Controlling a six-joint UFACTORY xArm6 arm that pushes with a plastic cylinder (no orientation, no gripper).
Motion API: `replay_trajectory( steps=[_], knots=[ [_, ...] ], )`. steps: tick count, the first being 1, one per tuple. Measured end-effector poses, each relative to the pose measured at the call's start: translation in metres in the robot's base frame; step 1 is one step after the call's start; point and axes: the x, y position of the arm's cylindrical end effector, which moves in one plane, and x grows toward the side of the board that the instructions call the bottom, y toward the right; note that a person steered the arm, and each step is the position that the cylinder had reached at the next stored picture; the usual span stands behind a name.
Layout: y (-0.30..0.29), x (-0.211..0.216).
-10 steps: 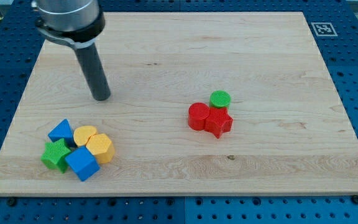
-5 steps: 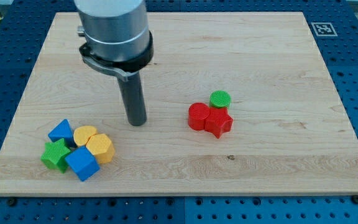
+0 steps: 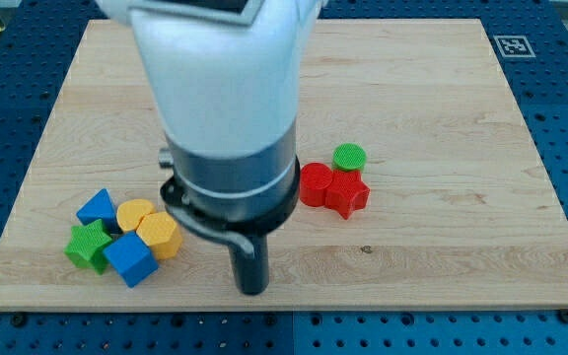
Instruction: Push blue cube into the yellow heart
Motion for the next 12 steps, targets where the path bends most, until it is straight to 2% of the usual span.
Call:
replay_trajectory(
  steps=[5, 6, 8, 12],
  knots=[
    [-0.03, 0.004],
    [-0.085, 0.003],
    [-0.148, 0.003],
    [-0.155, 0.002]
  ],
)
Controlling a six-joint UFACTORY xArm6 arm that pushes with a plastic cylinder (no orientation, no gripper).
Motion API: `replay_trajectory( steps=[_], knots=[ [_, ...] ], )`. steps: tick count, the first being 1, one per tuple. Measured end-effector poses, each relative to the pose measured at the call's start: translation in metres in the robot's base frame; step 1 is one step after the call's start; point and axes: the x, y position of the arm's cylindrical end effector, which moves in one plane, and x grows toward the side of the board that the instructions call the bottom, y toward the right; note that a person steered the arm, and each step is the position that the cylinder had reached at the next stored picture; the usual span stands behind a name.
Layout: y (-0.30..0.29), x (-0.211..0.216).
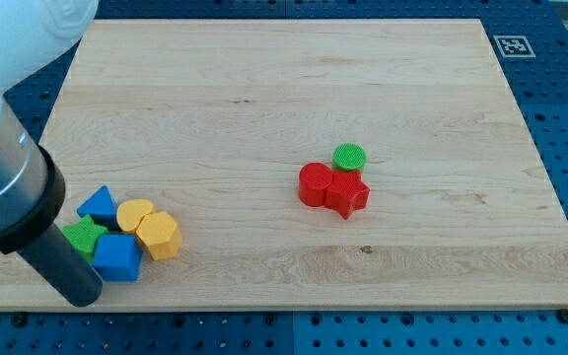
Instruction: Push blue cube into the yellow heart
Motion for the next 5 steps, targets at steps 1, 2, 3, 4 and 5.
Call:
replay_trajectory(
  steps=[1, 2, 3, 4, 5],
  knots=[
    [0.011, 0.0],
    [0.013, -0.018],
    [0.015, -0.026],
    [0.018, -0.037],
    [0.02, -0.042]
  ],
)
